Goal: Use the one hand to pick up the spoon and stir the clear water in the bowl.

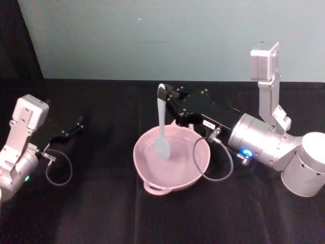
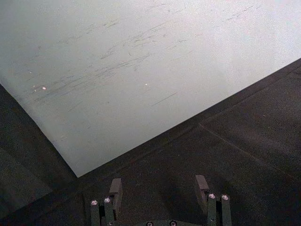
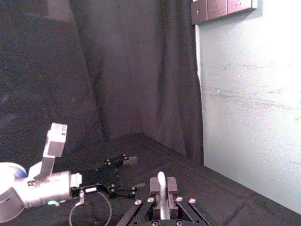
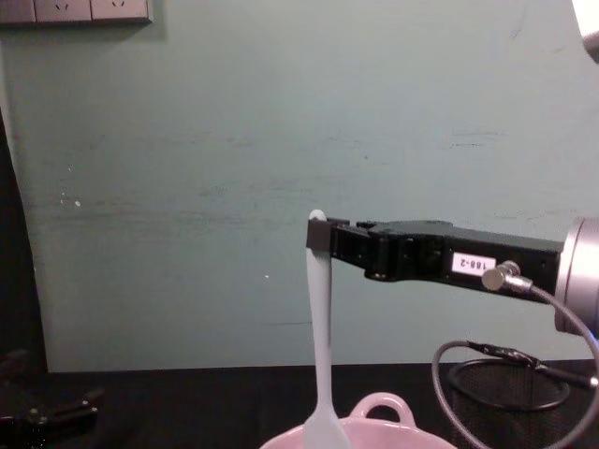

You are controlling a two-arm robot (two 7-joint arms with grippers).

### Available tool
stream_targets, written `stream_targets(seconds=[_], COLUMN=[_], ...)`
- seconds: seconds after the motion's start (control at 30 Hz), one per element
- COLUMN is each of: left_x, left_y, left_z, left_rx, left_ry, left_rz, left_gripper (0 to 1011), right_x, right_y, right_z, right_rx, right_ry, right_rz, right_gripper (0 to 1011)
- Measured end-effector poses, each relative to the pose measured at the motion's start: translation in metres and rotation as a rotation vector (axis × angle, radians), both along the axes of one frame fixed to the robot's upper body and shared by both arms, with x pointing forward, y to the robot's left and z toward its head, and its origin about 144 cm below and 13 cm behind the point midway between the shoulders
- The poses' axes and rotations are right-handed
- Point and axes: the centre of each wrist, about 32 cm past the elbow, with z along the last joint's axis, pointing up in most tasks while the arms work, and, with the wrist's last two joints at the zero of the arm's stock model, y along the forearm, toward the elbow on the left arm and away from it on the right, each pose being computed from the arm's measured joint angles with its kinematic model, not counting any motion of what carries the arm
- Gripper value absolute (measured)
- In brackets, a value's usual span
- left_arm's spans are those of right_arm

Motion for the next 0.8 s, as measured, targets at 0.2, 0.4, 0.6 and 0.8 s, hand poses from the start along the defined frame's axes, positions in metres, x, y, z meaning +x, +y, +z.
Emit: stream_targets(seconds=[0.2,0.4,0.6,0.8], left_x=[0.0,0.0,0.0,0.0], left_y=[0.0,0.0,0.0,0.0], left_z=[0.0,0.0,0.0,0.0], left_rx=[0.0,0.0,0.0,0.0], left_ry=[0.0,0.0,0.0,0.0], left_rz=[0.0,0.0,0.0,0.0], left_gripper=[1011,1011,1011,1011], right_x=[-0.0013,-0.0025,-0.0025,-0.0025], right_y=[-0.0015,-0.0021,-0.0022,-0.0022], right_z=[-0.0027,-0.0009,-0.001,-0.001], right_rx=[-0.005,-0.005,-0.006,-0.006], right_ry=[-0.003,-0.011,-0.011,-0.01], right_rz=[-0.007,-0.011,-0.01,-0.01], right_gripper=[98,98,98,98])
